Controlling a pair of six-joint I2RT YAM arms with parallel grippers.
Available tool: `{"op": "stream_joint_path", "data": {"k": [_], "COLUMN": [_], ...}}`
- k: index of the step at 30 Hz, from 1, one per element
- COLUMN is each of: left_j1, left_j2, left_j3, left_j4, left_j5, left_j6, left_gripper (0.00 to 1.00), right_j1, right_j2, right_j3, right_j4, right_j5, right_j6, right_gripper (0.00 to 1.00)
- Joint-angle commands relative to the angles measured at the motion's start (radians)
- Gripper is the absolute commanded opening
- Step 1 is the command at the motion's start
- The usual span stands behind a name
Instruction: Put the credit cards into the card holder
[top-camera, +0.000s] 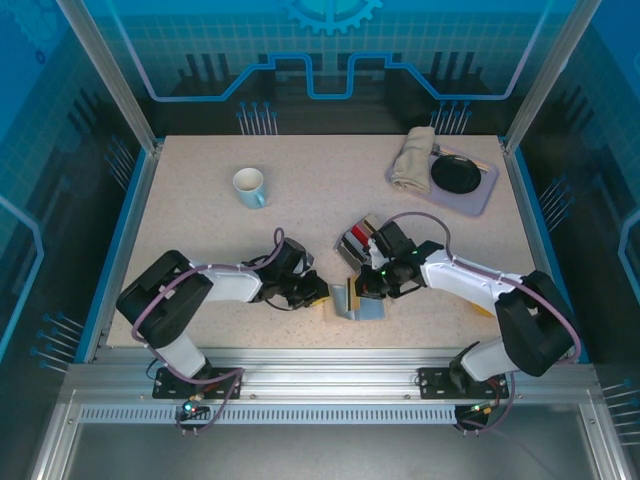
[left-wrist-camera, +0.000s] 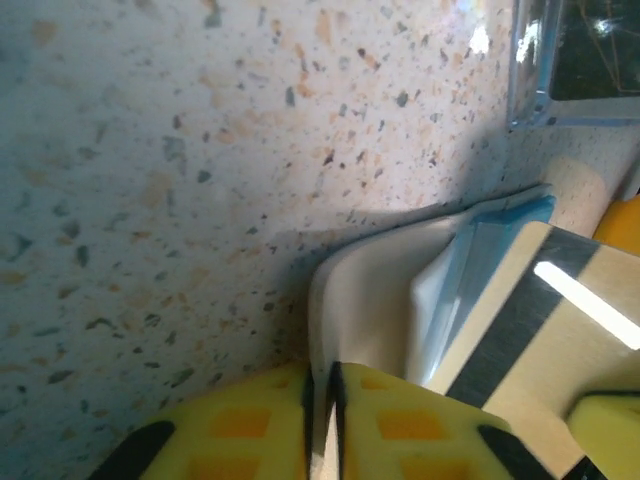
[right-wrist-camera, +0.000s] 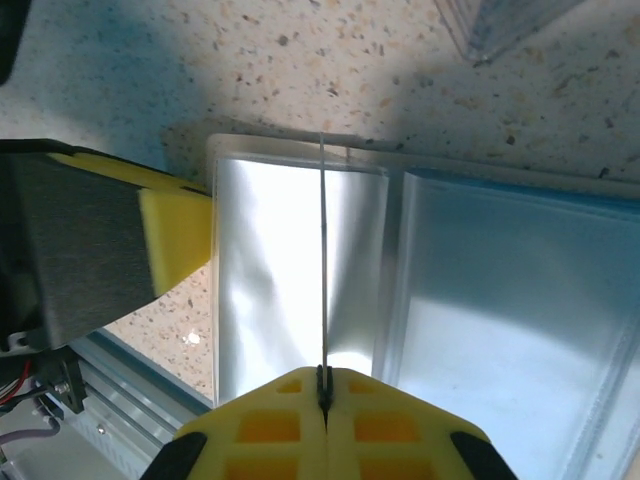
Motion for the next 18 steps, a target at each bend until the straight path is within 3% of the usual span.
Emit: {"op": "stream_joint_path", "data": {"k": [1,3,6,10,14,18], "left_j1": [-0.006,-0.006,-0.008,-0.018,-0.044,-0.059], "left_j2": [-0.035,-0.062,-0.102,-0.098,-0.043,0.008], "left_j3": [-0.028,-0.040,-0.056,-0.025,0.048,0.089], "left_j4": [-0.021,-0.042,-0.055,-0.071,-0.140,-0.186], "left_j5": [-0.045,-0.068,-0.092,-0.075,-0.072,-0.083], "left_j6": [-0.007,-0.005,-0.002,0.032,0.077,0.094], "left_gripper": [0.24,0.28,0.44,0.54,0.53,0.39], "right_j1": [0.016,0.016,0.016,0.015,0.009,-0.019], "right_j2": [0.020,0.031,0.041,0.021,-0.030,-0.099], "right_j3": [-0.020,-0.026,-0.039,-0.034,-0.002,0.014], "right_j4": [0.010,0.003,0.010,0.009,-0.033,-0.112], "right_j5": [0.018,0.036,0.038,0.026,0.036,0.090], "right_j6": [0.016,0.014,0.016,0.018,0.009,-0.015], "right_gripper": [0.01,0.00,0.00,0.00,0.00,0.00]}}
